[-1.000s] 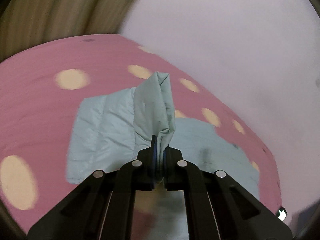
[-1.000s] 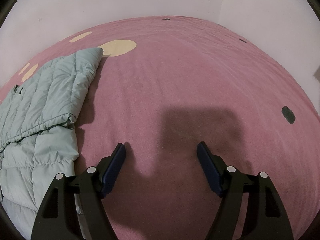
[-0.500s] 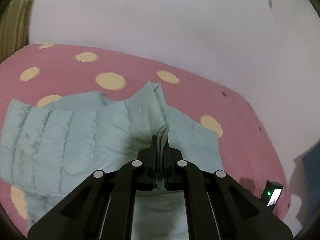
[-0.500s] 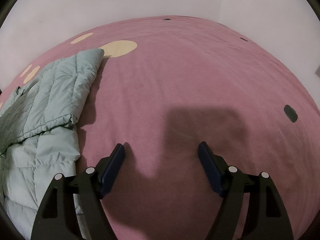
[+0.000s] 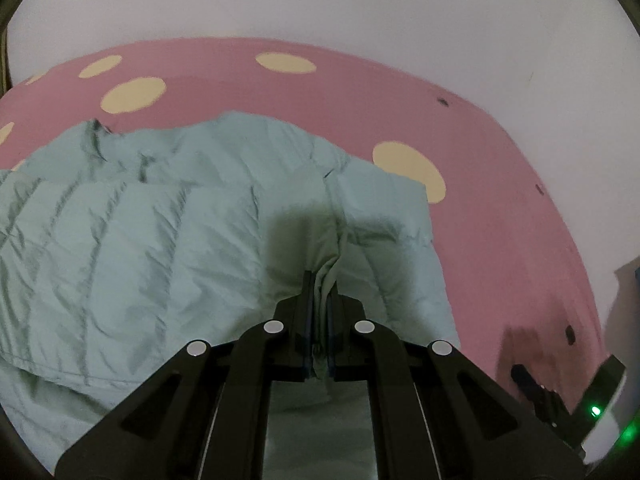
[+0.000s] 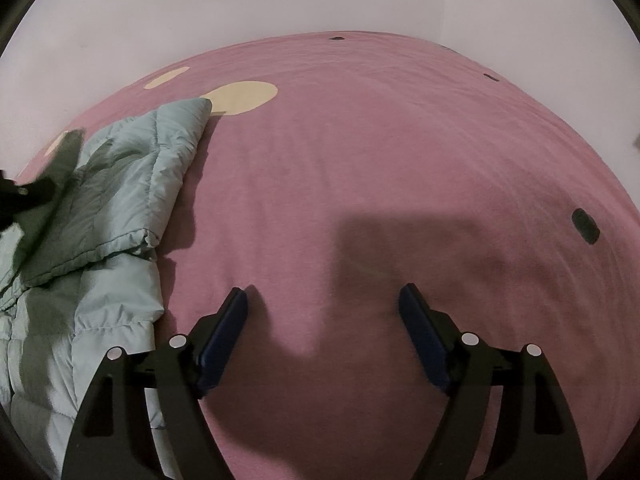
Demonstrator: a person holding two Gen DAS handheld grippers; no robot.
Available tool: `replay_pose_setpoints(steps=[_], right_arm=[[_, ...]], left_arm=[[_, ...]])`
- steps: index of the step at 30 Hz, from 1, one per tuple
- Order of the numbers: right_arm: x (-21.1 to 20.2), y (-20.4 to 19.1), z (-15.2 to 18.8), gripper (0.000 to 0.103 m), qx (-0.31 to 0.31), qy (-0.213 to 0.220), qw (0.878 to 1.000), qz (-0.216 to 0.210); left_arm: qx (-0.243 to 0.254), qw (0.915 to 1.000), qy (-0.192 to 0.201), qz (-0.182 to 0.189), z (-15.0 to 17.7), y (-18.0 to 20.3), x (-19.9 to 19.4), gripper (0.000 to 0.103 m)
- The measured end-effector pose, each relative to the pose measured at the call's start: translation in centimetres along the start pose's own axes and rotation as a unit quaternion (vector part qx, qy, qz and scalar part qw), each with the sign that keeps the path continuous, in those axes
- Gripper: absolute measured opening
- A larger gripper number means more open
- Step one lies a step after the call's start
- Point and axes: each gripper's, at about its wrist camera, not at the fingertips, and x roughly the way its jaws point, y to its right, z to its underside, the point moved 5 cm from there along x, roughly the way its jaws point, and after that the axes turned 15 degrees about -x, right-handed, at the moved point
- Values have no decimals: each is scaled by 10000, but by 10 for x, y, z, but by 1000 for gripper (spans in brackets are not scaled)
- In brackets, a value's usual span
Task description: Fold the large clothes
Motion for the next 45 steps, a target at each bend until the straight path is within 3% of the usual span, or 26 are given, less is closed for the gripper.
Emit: replay_pose_setpoints(steps=[3,5,7,10,13,17,19,21,24,28,32,33,34,37,40,45], right_arm=[[0,0,0,79,1,-1,10000,-6],[0,0,0,79,1,-1,10000,-3],[0,0,0,79,2,0,10000,-4],[0,0,0,78,10,11,10000,-10],[-1,0,-1,78,27,20,10000,-31],[-10,1,-5,75,58,18,10000,-3],[-26,-1,-13,68,116,120,9998,-68],[-45,-9,-27,68,133,339,9991,-210],[-64,-37,-55,68,9,595,9958,-701],[-52,-88,-87,68,-335,568,9910,-1167],[-19,-131,-104,68,-464,265,9878,-1466],[-15,-137,-106,58,-495,240,9873,-1489],[-9,-146,-106,42,-579,170,9867,-1508],[5,-156,-103,16,-716,-99,9836,-1650],[6,-148,-98,10,-721,-91,9857,-1518],[18,-138,-84,9,-752,-248,9866,-1427]], left_arm=[[69,9999,-117,-33,5,5,9,9],[117,9999,-121,-31,9,10,8,21],[141,9998,-124,12,11,12,2,45],[215,9997,-47,90,13,11,-21,58],[226,9995,123,203,10,-9,-57,64],[-72,9991,405,80,5,-70,-106,65],[-184,9974,661,-232,1,-113,-129,65],[-234,9934,916,-645,0,-150,-145,65],[-499,9825,1203,-1329,-2,-220,-163,65],[-878,9764,1126,-1623,-1,-274,-162,65],[-979,9756,1000,-1692,-2,-295,-154,65],[-982,9755,1003,-1692,-3,-296,-153,65],[-985,9755,1000,-1693,-5,-298,-151,65],[-1021,9745,971,-1747,-9,-304,-145,65],[-1024,9738,872,-1832,-12,-309,-135,65],[-1052,9742,664,-1883,-9,-313,-118,66]])
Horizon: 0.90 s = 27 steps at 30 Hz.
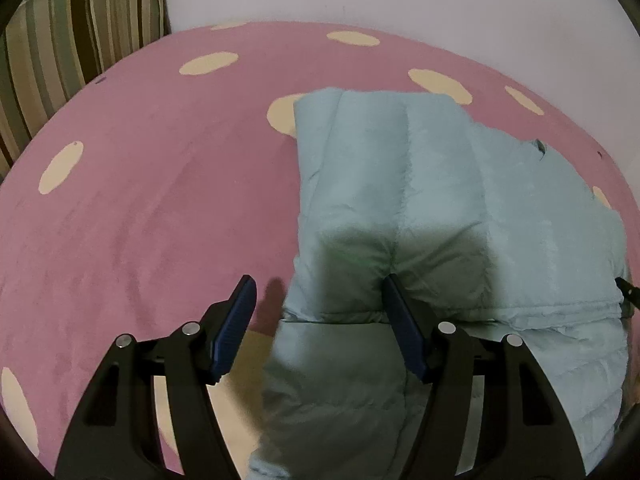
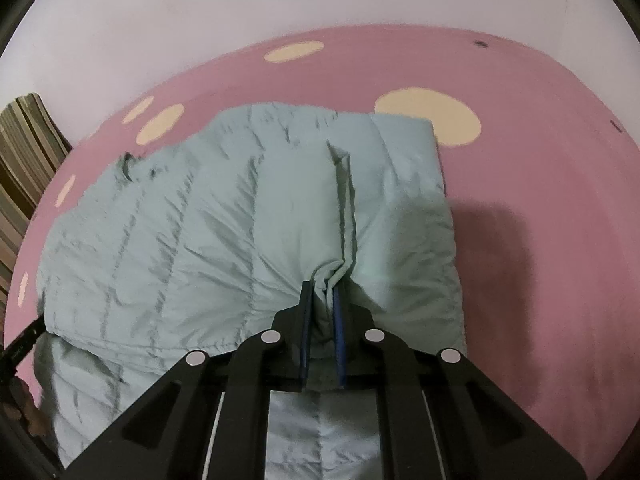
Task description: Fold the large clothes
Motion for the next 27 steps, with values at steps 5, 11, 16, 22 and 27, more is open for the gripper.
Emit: replay_pose_setpoints(steps=[5,11,16,22,27], right_arm=[[13,3,7,8,15,-66,10000,-24],[9,7,10,7,89,-14,9999,-131],[-4,7,9,11,54,54,9999,-79],[-46,-2,-16,11,-107,609,9977,265],[-20,-26,-45,11,-333,511,9981,-47]], left_arm=[[51,9999,-79,-91,3,1,14,67],[70,9999,-58,-43,3,-1,17,68],[-53,9999,88,-13,-2,-3,-9,68],[269,9973,597,343,-25,34,-42,68],[394,9980,355,356,-33,74,-11,68]])
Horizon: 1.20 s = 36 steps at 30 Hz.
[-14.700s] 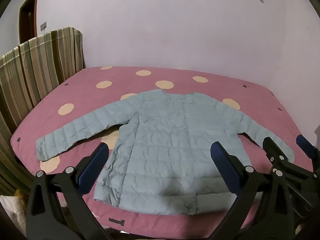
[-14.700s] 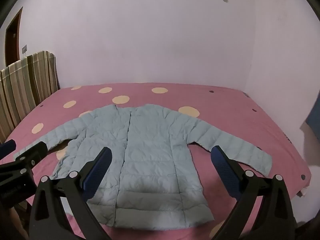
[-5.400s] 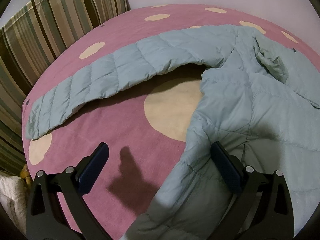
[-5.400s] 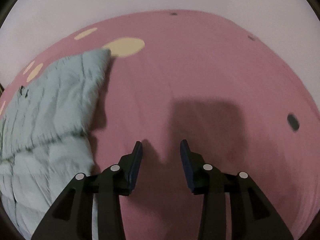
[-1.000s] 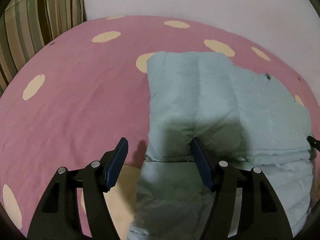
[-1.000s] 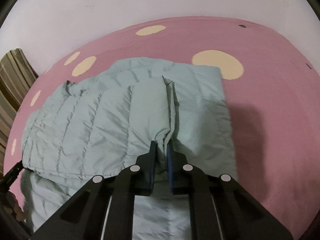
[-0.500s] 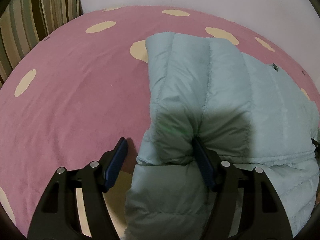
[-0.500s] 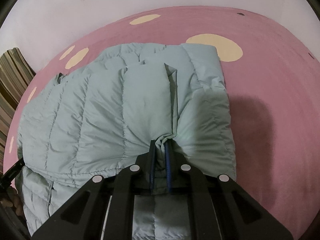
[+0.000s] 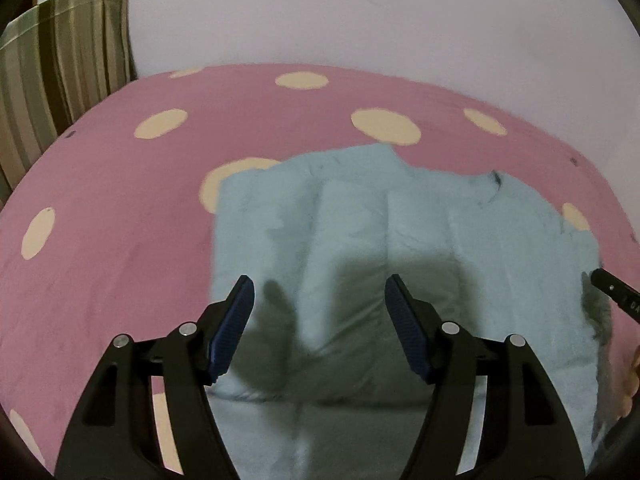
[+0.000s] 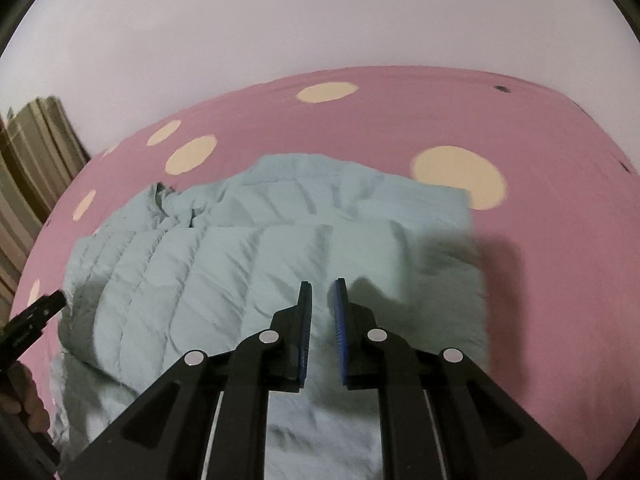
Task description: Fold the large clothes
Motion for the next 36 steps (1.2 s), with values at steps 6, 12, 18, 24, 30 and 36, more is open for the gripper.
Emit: replay_pose_setpoints(steps=[6,12,18,24,30,36], right_arm=[[58,-6,10,11,-28,-645,9978,-128],[39,-12,6,11,-169,-464,9988,58],[8,-19,22,12,-224,-237,9994,91],[31,-18,37,12,-192,-562,9982,71],[33,-21,35,11,-233,-550,9981,128],[33,-23,35,11,-236,-509,9983,148]], left_arm=[[197,9971,-533,-506,17,13,46,68],[112,9979,-342,-530,18,12,31,67],[39,9994,-149,-319,25,13,6,67],[253,9974,-478,-476,40,13,33,69],[301,9971,-456,-524,44,14,41,69],[319,9973,-423,-508,45,14,41,69]])
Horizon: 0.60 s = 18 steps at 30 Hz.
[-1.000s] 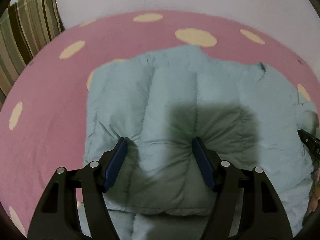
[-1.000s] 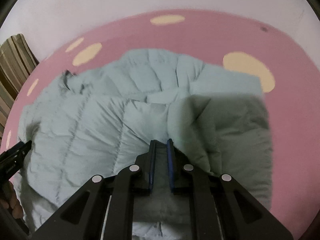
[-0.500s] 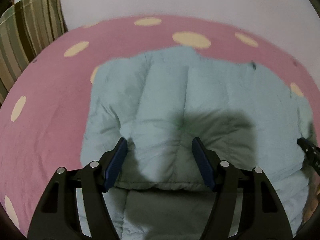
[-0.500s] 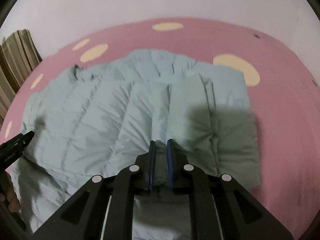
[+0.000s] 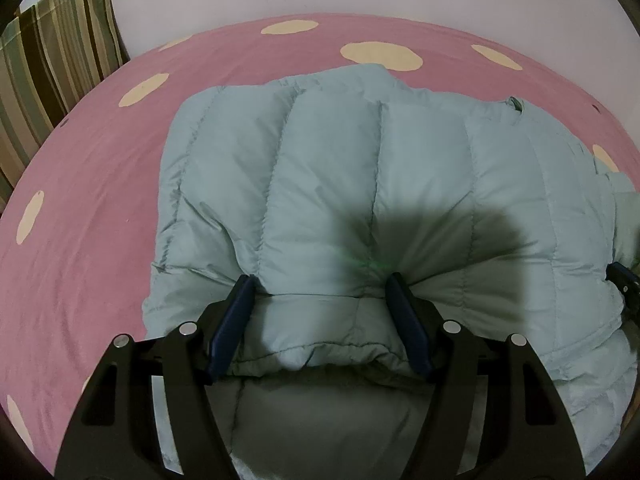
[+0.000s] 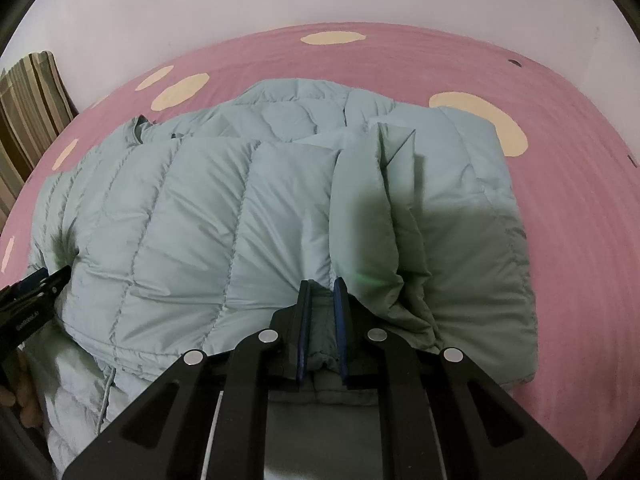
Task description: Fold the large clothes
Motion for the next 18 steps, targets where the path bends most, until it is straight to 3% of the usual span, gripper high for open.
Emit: replay_pose_setpoints(steps=[14,15,18], right_arm=[[-5,6,-3,12,129,121,9998,-16],[-10,8,-2,16,197,129,9997,-44],[-38,17,3,43,438,376,9982,-134]], left_arm=[[88,9999,73,-57,-5,2,-6,70],[46,10000,60,-34,-7,0,-13,69],[-47,9998,176,12,-8,-11,-35,69]])
